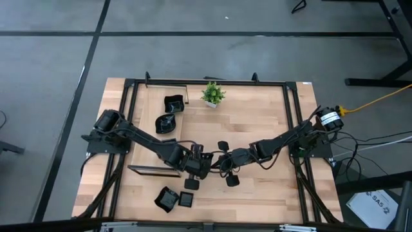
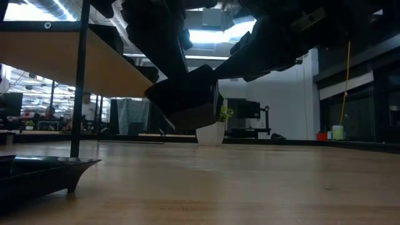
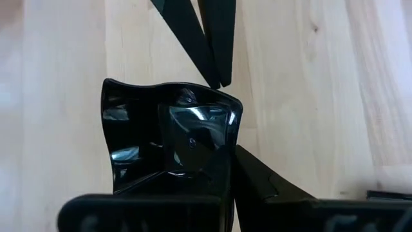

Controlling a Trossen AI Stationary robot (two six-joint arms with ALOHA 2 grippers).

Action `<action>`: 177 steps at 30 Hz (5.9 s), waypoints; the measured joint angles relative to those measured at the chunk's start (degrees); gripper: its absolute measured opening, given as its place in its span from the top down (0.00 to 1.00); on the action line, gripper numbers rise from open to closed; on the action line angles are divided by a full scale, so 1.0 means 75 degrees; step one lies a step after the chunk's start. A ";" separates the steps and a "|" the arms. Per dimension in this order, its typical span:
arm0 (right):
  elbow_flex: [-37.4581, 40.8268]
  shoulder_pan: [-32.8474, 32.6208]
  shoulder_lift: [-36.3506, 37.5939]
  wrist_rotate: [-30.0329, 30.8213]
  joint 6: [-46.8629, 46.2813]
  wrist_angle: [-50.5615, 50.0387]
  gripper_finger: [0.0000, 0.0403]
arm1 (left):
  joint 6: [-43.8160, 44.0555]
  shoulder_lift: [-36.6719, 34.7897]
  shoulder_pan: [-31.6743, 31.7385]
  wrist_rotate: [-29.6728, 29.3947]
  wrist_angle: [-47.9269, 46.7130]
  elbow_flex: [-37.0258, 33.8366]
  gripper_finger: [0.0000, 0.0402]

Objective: Pick & Place Mini shaped plates
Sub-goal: Stack the black distorted square plate on top of the black distorted square plate on the shelf

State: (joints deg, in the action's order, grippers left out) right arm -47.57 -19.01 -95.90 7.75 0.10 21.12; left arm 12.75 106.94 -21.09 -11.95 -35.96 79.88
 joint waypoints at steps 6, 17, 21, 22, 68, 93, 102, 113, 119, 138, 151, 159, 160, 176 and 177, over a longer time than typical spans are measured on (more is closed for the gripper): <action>0.0000 0.0000 0.0000 -0.0075 -0.0218 -0.0003 0.97 | 0.0000 0.0000 0.0188 0.0328 0.0009 0.0000 0.99; 0.0000 -0.0141 -0.0051 -0.0365 -0.0417 -0.0053 0.97 | -0.0003 0.0447 0.0164 0.0607 -0.0020 0.0003 0.99; 0.0000 -0.0171 -0.0052 -0.0382 -0.0492 -0.0084 0.97 | -0.0006 0.0568 0.0155 0.0638 -0.0030 0.0000 0.99; 0.0000 -0.0172 -0.0052 -0.0379 -0.0554 -0.0106 0.97 | -0.0006 0.0568 0.0161 0.0606 -0.0030 0.0000 0.99; 0.0000 -0.0309 -0.0877 -0.0455 -0.1305 0.0061 0.97 | -0.0742 0.0516 0.0123 0.0866 0.0025 0.0003 0.84; 0.0000 -0.0309 -0.0881 -0.0373 -0.1560 -0.0296 0.97 | -0.1114 0.1053 0.0062 0.0998 0.0185 0.0000 0.85; 0.0000 -0.0309 -0.0883 -0.0373 -0.1528 -0.0283 0.97 | -0.1321 0.1003 0.0018 0.0753 0.0120 0.0006 0.88; 0.0000 -0.0309 -0.0883 -0.0371 -0.1539 -0.0283 0.97 | -0.1312 0.0991 0.0024 0.0724 0.0025 0.0009 0.98; 0.0000 -0.0309 -0.0883 -0.0372 -0.1557 -0.0256 0.97 | -0.1266 0.0991 0.0024 0.0730 0.0011 0.0132 0.98; 0.0000 -0.0309 -0.0883 -0.0373 -0.1549 -0.0224 0.97 | -0.1209 0.0994 0.0024 0.0761 -0.0007 0.0318 0.79; 0.0000 -0.0309 -0.0883 -0.0373 -0.1547 -0.0224 0.97 | -0.1209 0.1047 0.0024 0.0800 0.0032 0.0324 0.88; 0.0000 -0.0309 -0.0883 -0.0373 -0.1531 -0.0226 0.97 | -0.1227 0.1215 0.0024 0.0878 0.0078 0.0326 0.89; 0.0000 -0.0309 -0.0883 -0.0373 -0.1528 -0.0224 0.97 | -0.1227 0.1215 0.0024 0.0881 0.0081 0.0326 0.89; 0.0000 -0.0309 -0.0880 -0.0376 -0.1513 -0.0219 0.97 | -0.1228 0.1218 0.0024 0.0957 -0.0383 0.0723 0.89; 0.0000 -0.0309 -0.0880 -0.0374 -0.1512 -0.0216 0.97 | -0.1264 0.1218 0.0024 0.0957 -0.0383 0.0764 0.89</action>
State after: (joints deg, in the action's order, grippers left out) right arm -47.57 -21.32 -102.50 4.94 -11.24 19.50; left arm 3.28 116.07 -20.91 -4.78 -38.83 85.60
